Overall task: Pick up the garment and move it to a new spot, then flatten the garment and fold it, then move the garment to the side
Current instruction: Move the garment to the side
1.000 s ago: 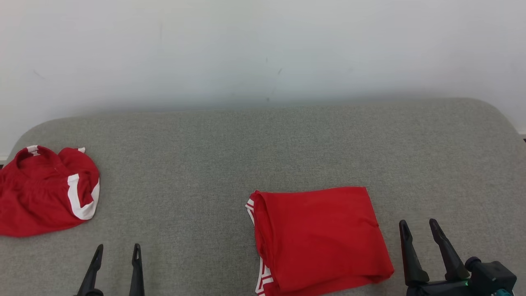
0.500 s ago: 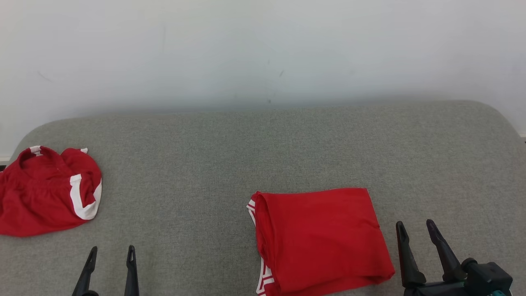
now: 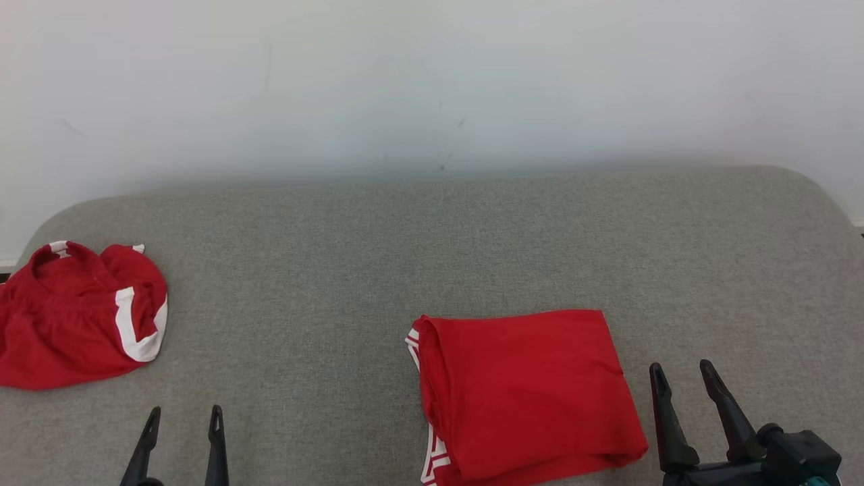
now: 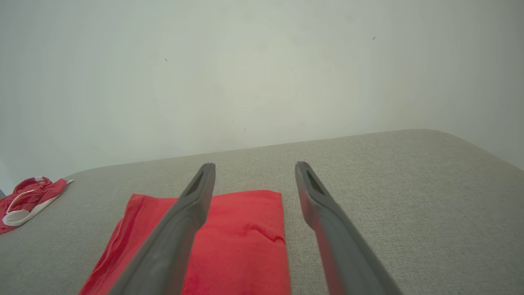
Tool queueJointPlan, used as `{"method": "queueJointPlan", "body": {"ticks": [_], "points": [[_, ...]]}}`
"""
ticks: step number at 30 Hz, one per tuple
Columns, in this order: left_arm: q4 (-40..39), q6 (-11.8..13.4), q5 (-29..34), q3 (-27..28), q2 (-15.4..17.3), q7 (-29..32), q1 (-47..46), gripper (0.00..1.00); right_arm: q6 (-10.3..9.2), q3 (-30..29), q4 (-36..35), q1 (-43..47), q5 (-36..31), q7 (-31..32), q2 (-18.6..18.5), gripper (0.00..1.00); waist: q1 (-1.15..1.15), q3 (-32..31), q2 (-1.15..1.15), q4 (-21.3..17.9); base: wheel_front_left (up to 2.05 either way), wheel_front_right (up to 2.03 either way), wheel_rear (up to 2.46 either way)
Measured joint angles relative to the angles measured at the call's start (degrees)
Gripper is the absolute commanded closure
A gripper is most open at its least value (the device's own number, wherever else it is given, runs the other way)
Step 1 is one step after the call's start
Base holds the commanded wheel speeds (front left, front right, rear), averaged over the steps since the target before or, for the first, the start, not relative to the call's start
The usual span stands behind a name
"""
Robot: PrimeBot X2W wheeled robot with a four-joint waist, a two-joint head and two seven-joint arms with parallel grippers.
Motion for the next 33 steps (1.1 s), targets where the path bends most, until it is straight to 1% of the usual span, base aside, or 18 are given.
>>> {"method": "queueJointPlan", "body": {"ticks": [9,12,18,25,31,32,33], "points": [[0.3,0.1,-0.4,-0.4,0.3,0.0,0.0,0.0,0.0,0.0,-0.3,0.1,0.0,0.3,-0.1,0.0,0.0,0.0,0.01,0.3,0.0,0.0,0.0],[0.4,0.1,-0.5,-0.4,0.4,0.0,0.0,0.0,0.0,0.4,-0.3,-0.3,0.0,0.5,-0.8,0.0,0.0,0.1,0.01,0.3,0.0,0.0,0.0],[0.5,0.5,-0.8,-0.5,0.5,0.0,-0.2,0.0,0.0,0.5,0.3,-5.9,0.0,1.9,-2.7,0.0,0.0,0.4,0.01,0.1,0.0,0.0,0.0],[0.6,0.6,-1.1,-1.1,0.4,0.0,-0.8,0.0,0.0,1.5,7.9,-13.6,-0.3,7.3,-4.1,0.0,0.0,1.1,0.01,0.4,0.0,0.0,0.0],[0.7,0.6,-1.5,-1.6,0.2,0.0,-1.5,0.0,0.0,3.1,16.9,-18.2,0.3,9.8,-4.5,0.0,0.0,2.3,0.01,1.0,0.0,0.0,0.0],[0.9,0.6,-1.5,-1.7,0.2,0.0,-1.9,0.0,0.0,3.7,20.1,-19.3,0.6,10.2,-4.5,0.0,0.0,2.7,0.01,1.3,0.0,0.0,0.0],[0.9,0.6,-1.5,-1.8,0.2,0.0,-2.1,0.0,0.0,3.9,21.6,-19.7,1.0,10.6,-4.4,0.0,0.0,2.9,0.01,1.4,0.0,0.0,0.0]]}}
